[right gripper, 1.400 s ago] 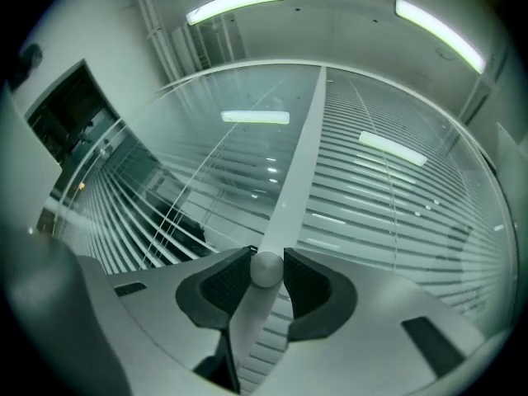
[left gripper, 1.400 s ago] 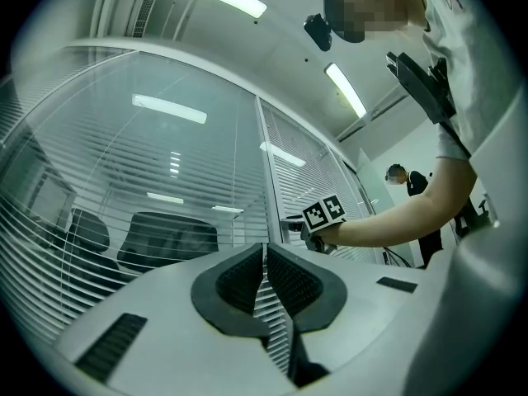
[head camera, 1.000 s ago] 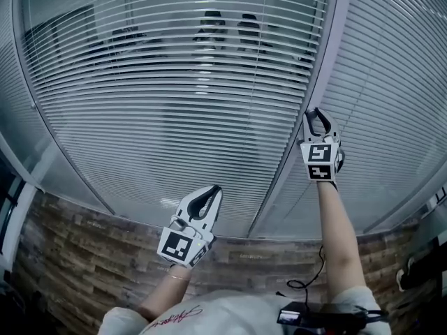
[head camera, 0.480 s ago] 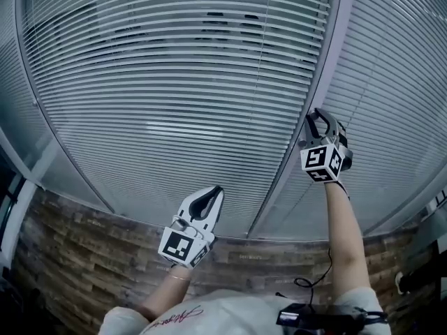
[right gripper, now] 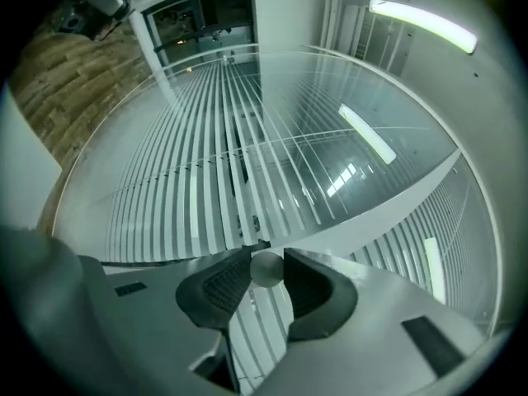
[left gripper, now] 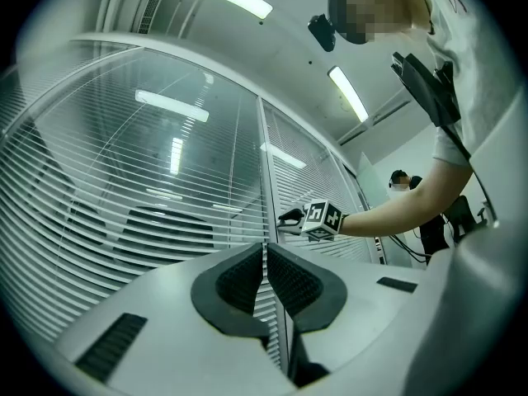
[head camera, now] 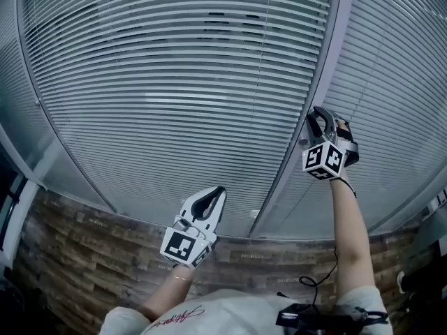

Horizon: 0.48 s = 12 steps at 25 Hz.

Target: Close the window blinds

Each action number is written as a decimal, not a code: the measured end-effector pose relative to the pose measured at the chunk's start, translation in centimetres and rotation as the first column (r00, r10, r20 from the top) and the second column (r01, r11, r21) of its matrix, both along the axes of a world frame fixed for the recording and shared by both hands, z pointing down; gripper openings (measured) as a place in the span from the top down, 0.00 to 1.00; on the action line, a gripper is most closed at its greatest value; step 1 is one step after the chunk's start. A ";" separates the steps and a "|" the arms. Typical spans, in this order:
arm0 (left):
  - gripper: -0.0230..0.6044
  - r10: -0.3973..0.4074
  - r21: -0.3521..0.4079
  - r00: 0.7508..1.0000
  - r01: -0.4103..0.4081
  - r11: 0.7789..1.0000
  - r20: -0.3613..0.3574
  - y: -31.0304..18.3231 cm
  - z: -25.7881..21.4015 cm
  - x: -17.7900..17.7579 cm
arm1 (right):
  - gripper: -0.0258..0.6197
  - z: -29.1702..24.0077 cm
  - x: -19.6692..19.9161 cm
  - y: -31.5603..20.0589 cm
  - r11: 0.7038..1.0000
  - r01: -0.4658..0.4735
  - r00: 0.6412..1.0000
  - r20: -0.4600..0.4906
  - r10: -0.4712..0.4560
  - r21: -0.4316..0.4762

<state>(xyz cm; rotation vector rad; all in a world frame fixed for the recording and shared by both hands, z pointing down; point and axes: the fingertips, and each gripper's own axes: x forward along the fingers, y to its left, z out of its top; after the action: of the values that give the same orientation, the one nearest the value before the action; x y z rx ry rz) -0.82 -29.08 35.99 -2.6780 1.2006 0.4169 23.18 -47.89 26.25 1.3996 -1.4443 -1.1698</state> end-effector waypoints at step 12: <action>0.92 0.009 -0.027 1.000 -0.009 1.000 -0.001 -0.1 0.5 0.3 | 0.75 -0.7 0.7 0.5 0.997 0.083 0.846 0.528 -0.074 0.006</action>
<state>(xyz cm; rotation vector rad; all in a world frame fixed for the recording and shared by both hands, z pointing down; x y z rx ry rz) -0.48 -29.22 36.46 -2.7068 1.2033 0.4057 23.88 -47.41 25.54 1.7530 -1.8981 -0.8438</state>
